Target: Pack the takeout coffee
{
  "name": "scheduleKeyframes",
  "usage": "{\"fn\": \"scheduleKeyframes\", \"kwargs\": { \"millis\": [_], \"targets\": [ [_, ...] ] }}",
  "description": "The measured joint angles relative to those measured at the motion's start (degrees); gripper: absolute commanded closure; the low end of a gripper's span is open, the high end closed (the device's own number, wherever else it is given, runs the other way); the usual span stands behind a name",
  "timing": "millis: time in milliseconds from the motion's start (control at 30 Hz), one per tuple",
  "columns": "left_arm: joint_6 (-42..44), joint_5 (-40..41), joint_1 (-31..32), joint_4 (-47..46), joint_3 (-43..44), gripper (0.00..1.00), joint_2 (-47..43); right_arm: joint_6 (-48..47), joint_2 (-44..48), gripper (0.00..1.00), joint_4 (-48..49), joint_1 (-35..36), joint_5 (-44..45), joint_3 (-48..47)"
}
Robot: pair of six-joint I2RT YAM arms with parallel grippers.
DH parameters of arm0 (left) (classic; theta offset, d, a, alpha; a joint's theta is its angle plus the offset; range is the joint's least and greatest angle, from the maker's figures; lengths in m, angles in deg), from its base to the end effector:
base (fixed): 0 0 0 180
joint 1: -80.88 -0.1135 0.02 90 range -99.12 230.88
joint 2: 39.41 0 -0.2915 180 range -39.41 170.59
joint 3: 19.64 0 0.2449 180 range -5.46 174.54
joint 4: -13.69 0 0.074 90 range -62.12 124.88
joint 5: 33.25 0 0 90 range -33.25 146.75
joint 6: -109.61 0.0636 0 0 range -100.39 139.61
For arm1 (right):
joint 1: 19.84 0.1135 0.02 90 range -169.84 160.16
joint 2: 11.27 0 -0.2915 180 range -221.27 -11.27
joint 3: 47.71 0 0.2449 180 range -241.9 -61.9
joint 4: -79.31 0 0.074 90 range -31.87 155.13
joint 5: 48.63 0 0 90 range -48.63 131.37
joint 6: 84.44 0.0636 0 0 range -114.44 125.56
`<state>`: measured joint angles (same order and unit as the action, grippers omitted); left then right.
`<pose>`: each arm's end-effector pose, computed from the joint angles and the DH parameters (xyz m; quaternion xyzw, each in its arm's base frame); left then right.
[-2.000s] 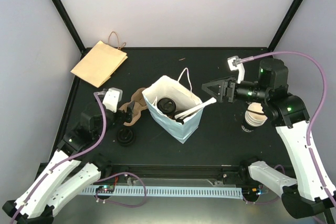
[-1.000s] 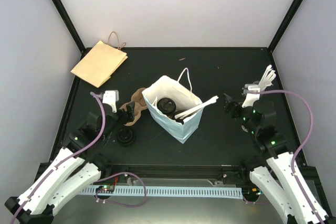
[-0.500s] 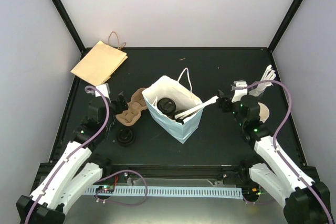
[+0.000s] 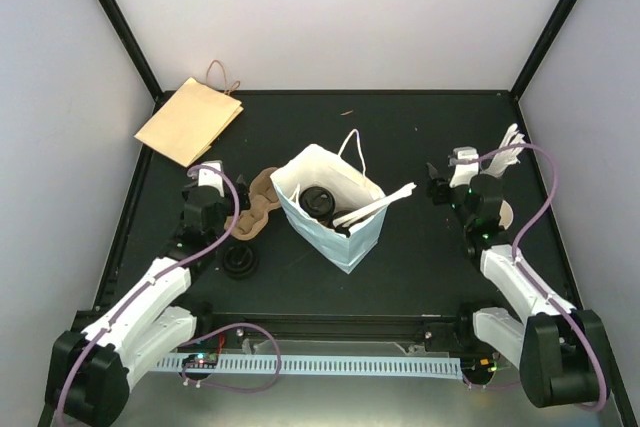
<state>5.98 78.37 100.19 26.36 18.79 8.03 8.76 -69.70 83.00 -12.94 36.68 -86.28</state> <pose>0.1856 -0.0402 0.2407 -0.0649 0.8170 -0.0075 0.5729 0.2274 0.0328 0.2404 -0.0504 0.7976 0.0854 0.5949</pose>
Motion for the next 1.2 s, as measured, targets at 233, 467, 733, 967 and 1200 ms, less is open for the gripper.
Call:
{"fn": "scheduleKeyframes", "kwargs": {
  "millis": [233, 467, 733, 967, 1200],
  "targets": [
    [5.4, 1.1, -4.8, -11.6, -2.2, 0.01, 6.1, -4.9, -1.7, 0.29, 13.2, -0.2, 1.0, 6.7],
    [9.6, 0.6, -8.2, -22.0, -5.2, 0.01, 11.2, -6.7, -9.4, 0.32, 23.3, -0.6, 2.4, 8.5],
    [12.4, -2.4, -10.3, -33.0, -10.0, 0.01, 16.2, -7.6, -14.9, 0.31, 30.9, -2.0, 3.1, 9.1],
    [15.5, -5.7, -11.4, -41.6, -10.8, 0.01, 19.2, -6.6, -19.3, 0.01, 34.3, -5.1, 1.7, 9.0],
    [18.2, -8.3, -12.2, -47.6, -10.5, 0.01, 24.5, -4.2, -22.1, 0.0, 36.9, -5.9, 4.0, 9.0]
  ]
}}
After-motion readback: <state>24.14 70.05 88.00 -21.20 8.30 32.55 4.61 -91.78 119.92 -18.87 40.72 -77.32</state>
